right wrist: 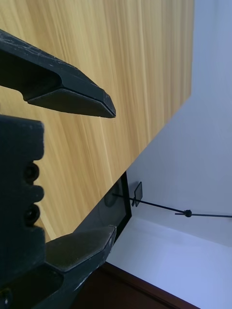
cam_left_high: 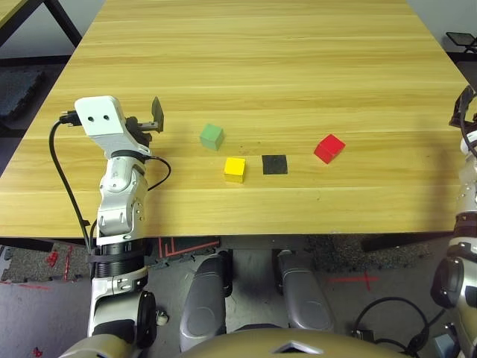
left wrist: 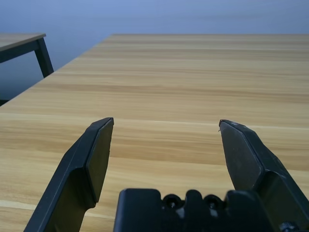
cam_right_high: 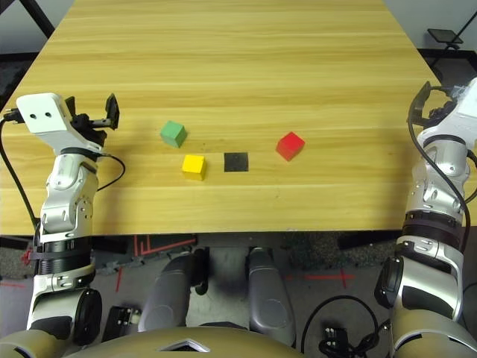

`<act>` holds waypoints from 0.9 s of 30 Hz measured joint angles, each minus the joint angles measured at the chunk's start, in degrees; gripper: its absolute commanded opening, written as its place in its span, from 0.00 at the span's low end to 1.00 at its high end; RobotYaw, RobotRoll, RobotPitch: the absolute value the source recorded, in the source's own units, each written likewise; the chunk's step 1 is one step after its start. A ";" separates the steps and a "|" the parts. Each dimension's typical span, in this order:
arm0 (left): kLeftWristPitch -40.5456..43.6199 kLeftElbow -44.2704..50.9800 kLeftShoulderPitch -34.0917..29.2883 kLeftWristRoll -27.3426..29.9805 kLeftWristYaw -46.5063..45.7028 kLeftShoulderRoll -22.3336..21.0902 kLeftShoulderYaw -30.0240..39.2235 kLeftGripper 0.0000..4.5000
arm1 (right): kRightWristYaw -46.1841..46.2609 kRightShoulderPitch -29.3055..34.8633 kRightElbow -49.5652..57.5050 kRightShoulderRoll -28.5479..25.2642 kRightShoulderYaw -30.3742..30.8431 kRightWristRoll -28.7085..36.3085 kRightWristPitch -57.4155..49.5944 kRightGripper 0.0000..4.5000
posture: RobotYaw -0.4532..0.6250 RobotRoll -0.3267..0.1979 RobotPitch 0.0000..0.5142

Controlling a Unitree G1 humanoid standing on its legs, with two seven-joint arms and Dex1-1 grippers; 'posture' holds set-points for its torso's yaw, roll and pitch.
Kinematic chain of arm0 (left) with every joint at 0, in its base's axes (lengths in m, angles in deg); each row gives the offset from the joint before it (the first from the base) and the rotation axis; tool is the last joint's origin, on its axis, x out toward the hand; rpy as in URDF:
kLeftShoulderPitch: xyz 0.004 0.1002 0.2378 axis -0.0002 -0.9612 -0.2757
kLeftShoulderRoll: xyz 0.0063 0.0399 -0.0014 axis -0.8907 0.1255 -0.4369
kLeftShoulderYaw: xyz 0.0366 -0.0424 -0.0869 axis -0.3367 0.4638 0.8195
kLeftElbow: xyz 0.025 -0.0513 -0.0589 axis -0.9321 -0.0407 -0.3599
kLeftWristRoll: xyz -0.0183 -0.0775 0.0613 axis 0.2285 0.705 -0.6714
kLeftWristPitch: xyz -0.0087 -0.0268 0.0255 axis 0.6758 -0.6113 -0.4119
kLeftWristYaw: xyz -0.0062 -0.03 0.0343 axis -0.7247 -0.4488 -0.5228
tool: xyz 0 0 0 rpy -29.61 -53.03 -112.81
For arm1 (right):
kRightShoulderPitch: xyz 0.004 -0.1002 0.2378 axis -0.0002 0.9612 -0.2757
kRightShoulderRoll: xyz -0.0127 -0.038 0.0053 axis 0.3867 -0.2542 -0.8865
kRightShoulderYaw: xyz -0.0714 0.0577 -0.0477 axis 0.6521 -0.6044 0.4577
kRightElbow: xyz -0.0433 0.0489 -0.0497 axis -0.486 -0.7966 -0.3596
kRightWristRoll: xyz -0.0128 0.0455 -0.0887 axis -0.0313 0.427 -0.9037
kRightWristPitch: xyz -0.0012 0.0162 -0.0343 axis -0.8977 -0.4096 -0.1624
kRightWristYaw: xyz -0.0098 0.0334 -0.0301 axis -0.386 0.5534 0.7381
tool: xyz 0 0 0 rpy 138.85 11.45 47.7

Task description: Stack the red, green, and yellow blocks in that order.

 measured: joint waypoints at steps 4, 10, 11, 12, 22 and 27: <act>-0.04 -0.62 0.96 -0.01 0.19 0.00 -0.08 0.99 | 0.00 0.12 0.22 0.00 -0.01 0.04 -0.12 1.00 | 0.63 0.58 0.44; -0.12 -0.74 1.22 0.03 1.09 -0.20 -0.66 0.99 | -0.53 0.39 2.23 0.47 0.04 0.34 -1.59 1.00 | 0.64 0.54 0.42; -0.20 -0.90 1.22 0.04 1.33 -0.41 -0.65 0.99 | -1.07 0.40 3.22 0.78 0.28 0.60 -2.14 1.00 | 0.64 0.54 0.41; -0.38 -1.15 1.22 0.04 1.49 -0.71 -0.63 0.99 | -1.79 0.43 4.17 1.02 0.82 0.70 -2.61 1.00 | 0.66 0.54 0.39; -2.19 0.77 -1.75 10.67 19.49 -7.34 -0.06 0.99 | -18.89 2.65 15.65 2.49 8.22 8.22 -16.28 1.00 | 0.70 0.55 0.39; 0.17 0.09 -0.07 18.30 38.04 -17.39 -0.69 0.99 | -26.03 2.66 21.54 -1.68 8.98 13.46 -27.29 1.00 | 0.70 0.54 0.40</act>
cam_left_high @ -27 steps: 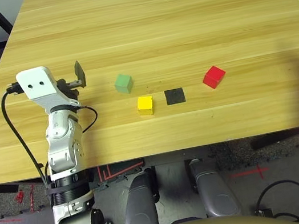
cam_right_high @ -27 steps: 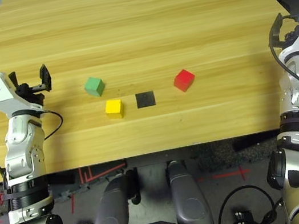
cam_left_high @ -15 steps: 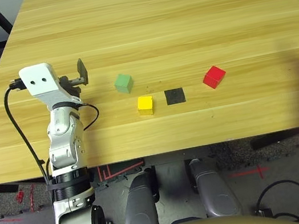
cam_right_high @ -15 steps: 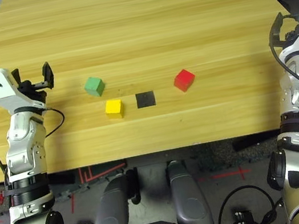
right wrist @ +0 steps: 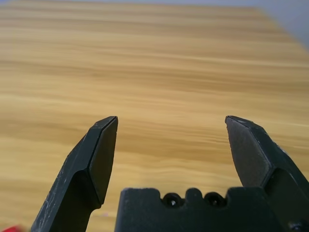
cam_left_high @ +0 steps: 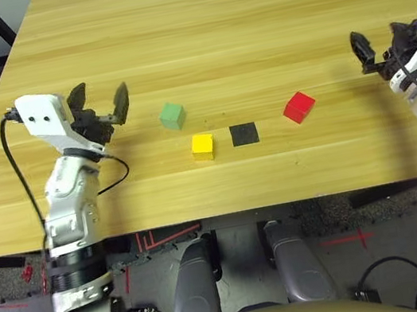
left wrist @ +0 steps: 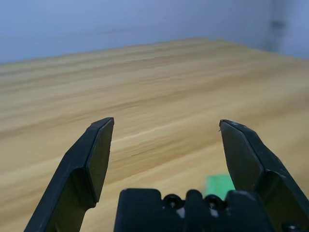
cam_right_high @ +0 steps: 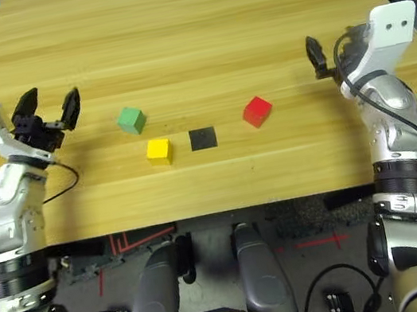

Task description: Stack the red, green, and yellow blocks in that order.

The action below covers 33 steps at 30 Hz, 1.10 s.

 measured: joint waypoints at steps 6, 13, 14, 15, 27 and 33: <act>0.93 -9.79 8.04 2.14 15.29 -4.22 -2.30 0.99 | -7.23 0.39 7.89 -2.75 3.74 3.42 -10.43 1.00 | 0.69 0.52 0.38; -0.02 -16.55 14.69 1.35 26.85 -3.90 -8.36 0.99 | -15.37 4.26 15.62 -6.19 11.39 2.66 -12.35 1.00 | 0.69 0.52 0.37; -0.32 -17.20 15.28 0.99 27.89 -3.89 -9.11 0.99 | -15.94 4.72 15.67 -6.21 12.18 2.29 -12.47 1.00 | 0.69 0.52 0.37; -0.44 -17.65 15.53 0.74 28.63 -3.89 -9.40 0.99 | -16.23 4.79 15.69 -6.22 12.77 2.16 -12.60 1.00 | 0.69 0.52 0.37; -0.76 -18.71 18.21 -0.36 33.27 -3.41 -11.65 0.99 | -21.04 6.89 13.70 -8.83 14.41 -1.82 -10.92 1.00 | 0.70 0.53 0.37; 1.49 -14.85 18.39 -0.18 33.26 -2.58 -12.11 0.99 | -22.27 6.51 7.00 -6.36 16.28 -4.68 -6.17 1.00 | 0.73 0.56 0.37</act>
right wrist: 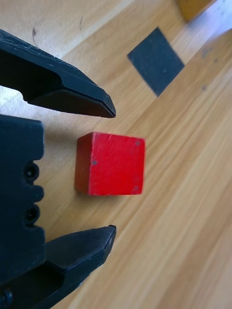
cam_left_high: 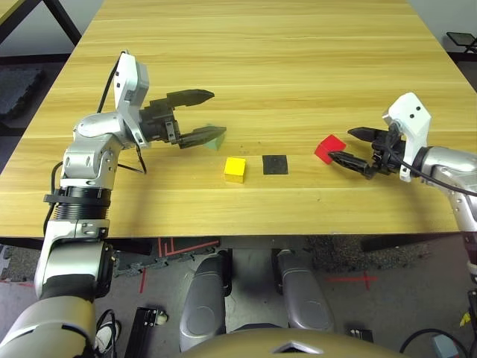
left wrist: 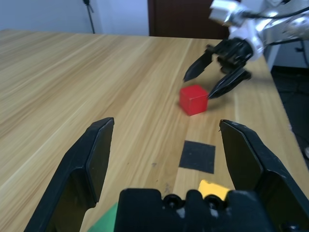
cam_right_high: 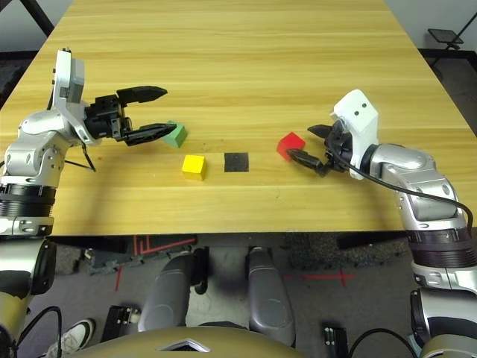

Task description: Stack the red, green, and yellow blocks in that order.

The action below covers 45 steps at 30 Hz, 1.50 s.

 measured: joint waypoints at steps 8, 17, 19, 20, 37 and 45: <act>0.94 1.39 -0.04 -0.01 -0.04 0.00 -0.01 0.99 | -1.03 -2.61 -6.79 2.79 1.84 -3.54 4.72 1.00 | 0.75 0.59 0.38; -0.54 1.23 -0.70 -1.17 -0.24 0.23 -0.65 0.99 | -2.37 -4.22 -8.89 5.37 3.64 -5.24 6.72 1.00 | 0.77 0.57 0.38; -1.81 0.48 -1.03 -2.04 -0.19 0.29 -0.75 1.00 | -2.83 -4.23 -8.90 5.51 3.65 -5.52 6.73 0.91 | 0.77 0.57 0.38; -2.54 0.19 -1.08 -2.39 -0.10 0.29 -0.76 1.00 | -2.96 -4.24 -8.91 5.53 3.65 -5.57 6.73 0.87 | 0.77 0.57 0.37; -11.01 -4.38 -0.63 -5.46 1.38 1.57 -2.34 1.00 | -11.70 -10.20 -7.59 5.60 6.70 -6.48 7.50 0.46 | 0.78 0.55 0.35; -11.02 -4.90 -0.45 -5.83 1.40 2.65 -2.84 1.00 | -19.97 -13.40 -4.97 6.22 11.89 -5.61 6.59 0.46 | 0.80 0.56 0.36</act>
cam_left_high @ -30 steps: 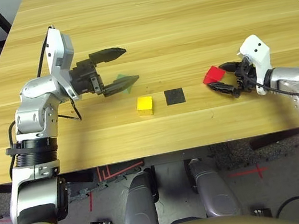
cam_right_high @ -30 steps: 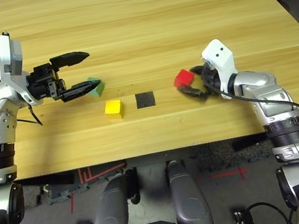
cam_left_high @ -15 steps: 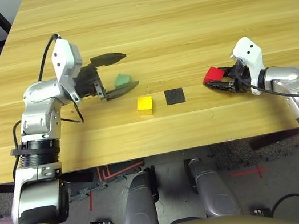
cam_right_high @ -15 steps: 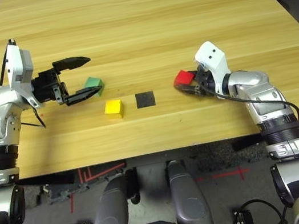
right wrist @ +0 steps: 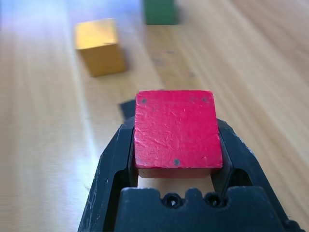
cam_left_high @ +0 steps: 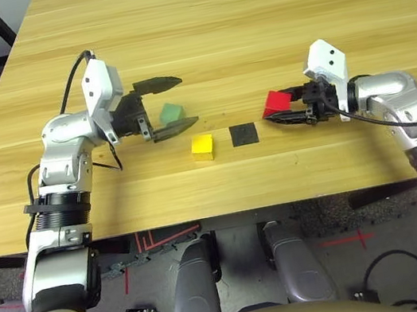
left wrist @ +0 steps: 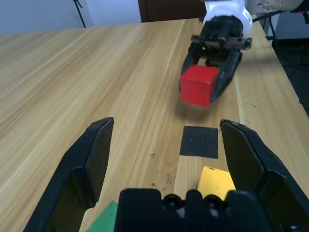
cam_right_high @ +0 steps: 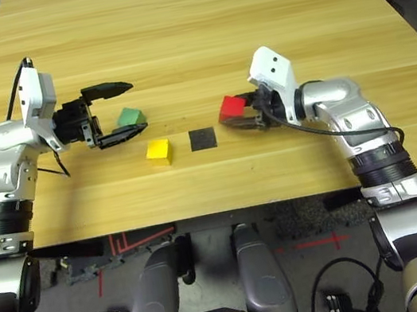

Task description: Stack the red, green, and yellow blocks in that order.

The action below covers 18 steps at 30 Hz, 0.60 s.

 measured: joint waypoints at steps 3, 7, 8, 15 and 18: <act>0.01 0.02 0.01 -0.05 -0.13 0.06 -0.03 1.00 | -2.59 -0.95 -0.35 0.26 2.03 -0.43 0.94 0.46 | 0.81 0.56 0.36; 0.11 0.77 -0.22 -0.04 -0.52 0.12 -0.05 1.00 | -6.07 -4.36 -2.98 0.76 4.60 -1.99 4.47 0.46 | 0.82 0.57 0.37; 0.18 1.24 -0.36 -0.04 -0.64 0.13 -0.11 1.00 | -6.91 -5.25 -3.52 0.88 5.22 -2.32 5.40 0.46 | 0.83 0.57 0.37; 1.66 3.79 -1.49 0.10 -1.38 0.09 -0.40 1.00 | -11.53 -11.24 -12.30 3.20 7.22 -4.91 11.90 0.46 | 0.85 0.58 0.39; 2.30 4.63 -2.25 0.12 -1.85 -0.09 -0.38 1.00 | -12.77 -12.94 -16.06 4.48 7.48 -5.64 14.51 0.46 | 0.86 0.58 0.39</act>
